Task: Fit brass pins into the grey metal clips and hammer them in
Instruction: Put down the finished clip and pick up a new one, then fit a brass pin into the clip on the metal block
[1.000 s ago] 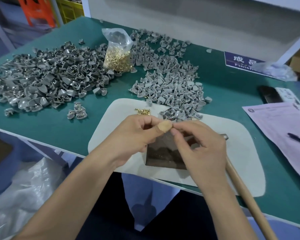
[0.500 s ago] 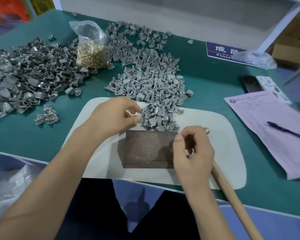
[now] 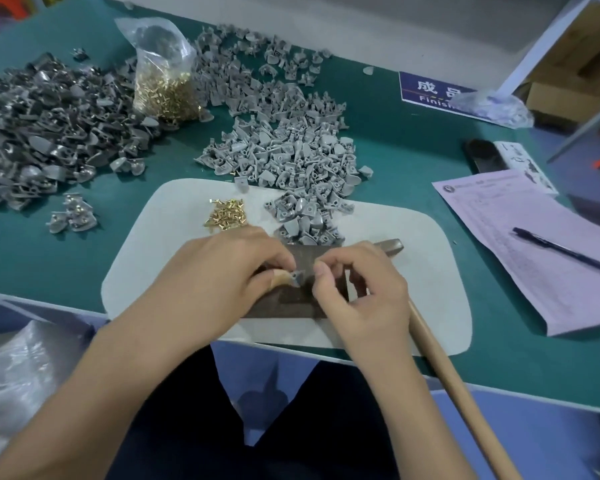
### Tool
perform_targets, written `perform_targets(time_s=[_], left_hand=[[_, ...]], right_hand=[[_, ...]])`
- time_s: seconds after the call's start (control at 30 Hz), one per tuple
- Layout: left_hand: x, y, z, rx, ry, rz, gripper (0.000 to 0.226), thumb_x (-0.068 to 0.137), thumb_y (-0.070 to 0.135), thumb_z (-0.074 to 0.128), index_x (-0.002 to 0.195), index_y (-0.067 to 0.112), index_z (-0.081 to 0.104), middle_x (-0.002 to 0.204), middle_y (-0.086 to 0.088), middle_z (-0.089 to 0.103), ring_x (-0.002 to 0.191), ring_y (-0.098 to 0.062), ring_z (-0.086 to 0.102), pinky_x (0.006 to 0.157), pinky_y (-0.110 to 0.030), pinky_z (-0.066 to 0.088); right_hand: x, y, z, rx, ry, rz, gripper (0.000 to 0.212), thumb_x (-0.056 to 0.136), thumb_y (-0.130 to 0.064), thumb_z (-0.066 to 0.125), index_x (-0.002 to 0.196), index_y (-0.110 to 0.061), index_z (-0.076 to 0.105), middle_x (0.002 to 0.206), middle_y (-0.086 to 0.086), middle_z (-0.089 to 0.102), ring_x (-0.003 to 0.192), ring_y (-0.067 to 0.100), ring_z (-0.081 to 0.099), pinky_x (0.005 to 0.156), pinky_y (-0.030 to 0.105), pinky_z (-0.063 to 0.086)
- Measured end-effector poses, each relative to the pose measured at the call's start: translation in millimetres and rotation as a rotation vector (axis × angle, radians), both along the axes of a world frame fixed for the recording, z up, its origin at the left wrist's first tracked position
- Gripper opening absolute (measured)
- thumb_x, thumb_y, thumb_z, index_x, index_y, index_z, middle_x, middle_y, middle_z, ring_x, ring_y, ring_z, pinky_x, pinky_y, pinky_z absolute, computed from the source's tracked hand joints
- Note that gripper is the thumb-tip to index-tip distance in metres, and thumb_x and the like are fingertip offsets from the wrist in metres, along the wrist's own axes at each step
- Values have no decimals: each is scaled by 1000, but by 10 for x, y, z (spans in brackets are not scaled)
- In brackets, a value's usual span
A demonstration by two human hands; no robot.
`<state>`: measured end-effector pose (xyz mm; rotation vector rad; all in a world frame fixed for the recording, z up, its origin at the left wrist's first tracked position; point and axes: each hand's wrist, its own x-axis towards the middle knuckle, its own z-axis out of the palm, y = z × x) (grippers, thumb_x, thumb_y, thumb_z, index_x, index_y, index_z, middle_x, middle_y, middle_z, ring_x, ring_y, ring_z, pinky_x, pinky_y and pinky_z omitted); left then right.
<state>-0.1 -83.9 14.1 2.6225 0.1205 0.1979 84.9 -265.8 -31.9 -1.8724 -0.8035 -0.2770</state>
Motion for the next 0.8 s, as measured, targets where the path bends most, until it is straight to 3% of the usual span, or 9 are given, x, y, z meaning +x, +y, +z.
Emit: perform_targets(time_s=[0.13, 0.33, 0.63, 0.7, 0.8], left_hand=[[-52, -119, -59, -3, 6, 26, 13, 92, 42, 62, 103, 39, 65, 97, 19, 59, 97, -2, 53, 77, -31, 45], [-103, -127, -128, -103, -37, 114, 10, 87, 39, 71, 96, 37, 68, 93, 18, 61, 91, -2, 55, 76, -31, 47], [-126, -144, -118, -63, -67, 176, 10, 83, 41, 73, 92, 42, 70, 88, 20, 62, 94, -4, 51, 72, -33, 48], [-122, -142, -124, -75, -70, 186, 11, 82, 37, 76, 91, 42, 72, 87, 18, 61, 92, -5, 49, 70, -33, 48], [-123, -141, -136, -78, -76, 195, 13, 80, 32, 78, 89, 41, 73, 86, 17, 61, 90, -6, 46, 69, -33, 48]], right_hand=[[-103, 28, 79, -184, -87, 8, 10, 83, -18, 74, 78, -25, 69, 74, -12, 55, 78, 23, 50, 74, 33, 42], [-134, 37, 172, -343, -171, 2, 10, 81, -18, 73, 74, -22, 68, 70, -12, 54, 74, 19, 43, 68, 37, 43], [-105, 90, 469, -653, -410, 106, 11, 84, -16, 70, 74, -12, 70, 71, 0, 61, 79, 26, 54, 69, 33, 45], [-64, 125, 541, -701, -385, 157, 12, 82, -16, 67, 71, -11, 70, 70, 0, 61, 79, 26, 55, 69, 31, 43], [-4, 175, 583, -775, -272, 266, 13, 83, -14, 67, 71, -9, 70, 71, 1, 59, 83, 25, 50, 72, 40, 50]])
